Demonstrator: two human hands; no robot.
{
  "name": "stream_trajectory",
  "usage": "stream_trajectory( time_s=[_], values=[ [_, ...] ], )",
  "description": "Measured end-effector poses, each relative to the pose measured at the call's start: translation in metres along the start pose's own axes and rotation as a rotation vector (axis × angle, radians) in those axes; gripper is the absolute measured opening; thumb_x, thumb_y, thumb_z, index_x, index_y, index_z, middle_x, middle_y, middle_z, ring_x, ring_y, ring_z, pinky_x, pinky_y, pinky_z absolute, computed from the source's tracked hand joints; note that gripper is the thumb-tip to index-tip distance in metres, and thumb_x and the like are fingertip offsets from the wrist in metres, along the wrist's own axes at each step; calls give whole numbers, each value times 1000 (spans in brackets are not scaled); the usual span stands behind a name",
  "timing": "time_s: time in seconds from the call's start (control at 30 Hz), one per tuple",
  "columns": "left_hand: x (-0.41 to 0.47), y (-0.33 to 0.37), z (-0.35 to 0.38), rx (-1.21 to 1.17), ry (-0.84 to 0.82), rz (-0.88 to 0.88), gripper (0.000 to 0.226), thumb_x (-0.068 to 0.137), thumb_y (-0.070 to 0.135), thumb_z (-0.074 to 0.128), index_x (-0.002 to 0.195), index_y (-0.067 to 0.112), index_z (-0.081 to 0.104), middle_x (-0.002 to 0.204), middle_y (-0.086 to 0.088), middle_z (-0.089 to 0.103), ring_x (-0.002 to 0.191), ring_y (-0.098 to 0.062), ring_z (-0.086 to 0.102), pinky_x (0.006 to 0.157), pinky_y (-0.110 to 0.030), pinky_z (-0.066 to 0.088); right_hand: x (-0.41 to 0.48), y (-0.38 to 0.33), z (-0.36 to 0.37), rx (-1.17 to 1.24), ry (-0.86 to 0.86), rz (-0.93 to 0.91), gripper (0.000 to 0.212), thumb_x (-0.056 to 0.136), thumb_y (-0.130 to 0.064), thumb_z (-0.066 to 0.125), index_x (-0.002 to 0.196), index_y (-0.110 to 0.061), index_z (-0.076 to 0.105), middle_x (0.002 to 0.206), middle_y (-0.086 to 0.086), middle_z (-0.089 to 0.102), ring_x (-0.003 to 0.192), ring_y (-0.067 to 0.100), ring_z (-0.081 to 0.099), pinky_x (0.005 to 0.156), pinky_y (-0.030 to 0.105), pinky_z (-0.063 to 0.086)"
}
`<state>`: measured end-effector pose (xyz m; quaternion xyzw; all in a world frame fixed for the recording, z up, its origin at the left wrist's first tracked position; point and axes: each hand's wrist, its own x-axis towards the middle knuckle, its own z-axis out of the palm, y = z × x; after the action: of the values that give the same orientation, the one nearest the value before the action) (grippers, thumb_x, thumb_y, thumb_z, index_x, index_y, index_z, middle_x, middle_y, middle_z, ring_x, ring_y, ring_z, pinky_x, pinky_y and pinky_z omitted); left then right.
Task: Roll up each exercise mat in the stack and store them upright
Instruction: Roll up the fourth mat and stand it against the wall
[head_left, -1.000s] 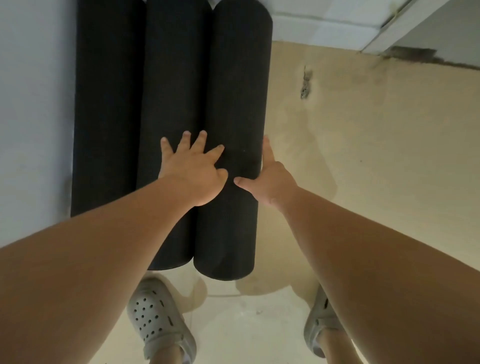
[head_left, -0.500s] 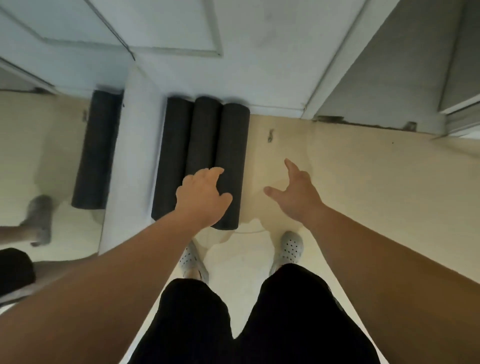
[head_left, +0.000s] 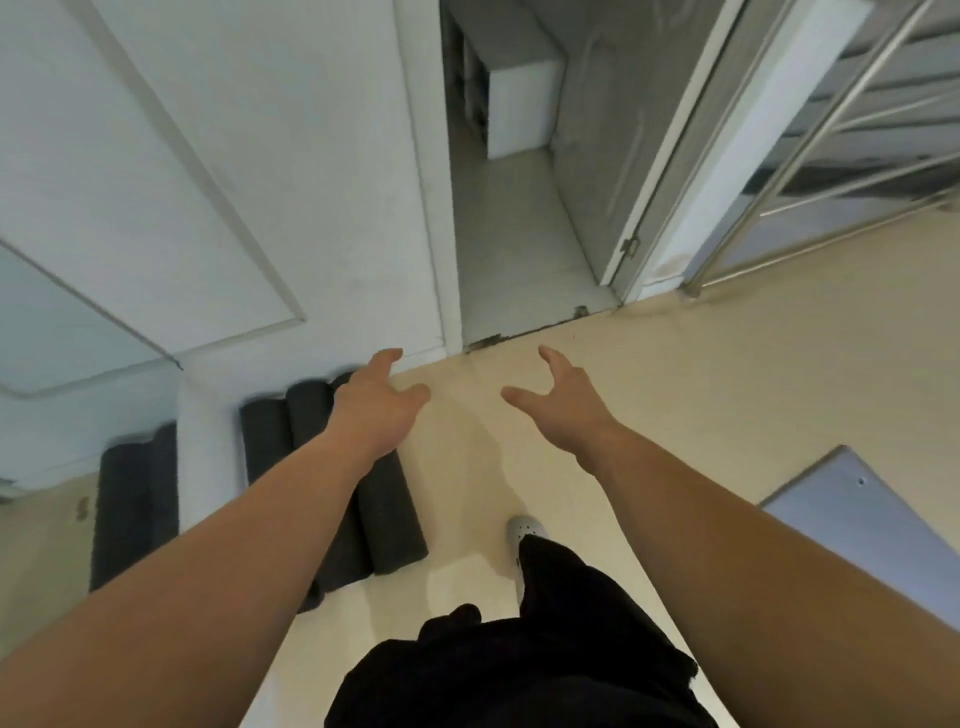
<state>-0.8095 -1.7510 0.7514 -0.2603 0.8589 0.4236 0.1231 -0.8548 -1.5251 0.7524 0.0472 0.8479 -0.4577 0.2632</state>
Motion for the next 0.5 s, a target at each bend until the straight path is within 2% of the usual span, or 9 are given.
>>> stream_trajectory(
  time_s=[0.07, 0.23, 0.37, 0.5],
  values=[
    [-22, 5, 15, 11, -62, 66, 66, 95, 36, 61, 154, 36, 32, 150, -5, 43, 113, -18, 48, 87, -30, 40, -44, 25, -11, 97, 92, 35, 85, 94, -46, 73, 163, -32, 25, 163, 4, 30, 145, 28, 40, 96, 34, 39],
    [-99, 22, 75, 109, -291, 186, 74, 88, 47, 60, 155, 40, 29, 155, 0, 41, 133, -24, 45, 109, -42, 40, -170, 111, -45, 216, 281, 168, 85, 93, -46, 74, 162, -32, 26, 165, 2, 30, 148, 25, 37, 100, 33, 36],
    [-175, 42, 140, 242, -433, 298, 71, 93, 42, 62, 155, 35, 29, 155, -4, 42, 137, -28, 44, 105, -39, 39, -281, 192, -81, 294, 442, 308, 81, 95, -44, 72, 162, -34, 28, 164, 4, 29, 142, 27, 42, 98, 34, 37],
    [-247, 63, 222, 394, -544, 378, 75, 90, 45, 64, 155, 31, 30, 153, -11, 45, 135, -31, 48, 110, -45, 42, -389, 291, -108, 401, 601, 436, 81, 92, -45, 75, 160, -35, 32, 162, 7, 34, 135, 29, 48, 99, 38, 43]
  ],
)
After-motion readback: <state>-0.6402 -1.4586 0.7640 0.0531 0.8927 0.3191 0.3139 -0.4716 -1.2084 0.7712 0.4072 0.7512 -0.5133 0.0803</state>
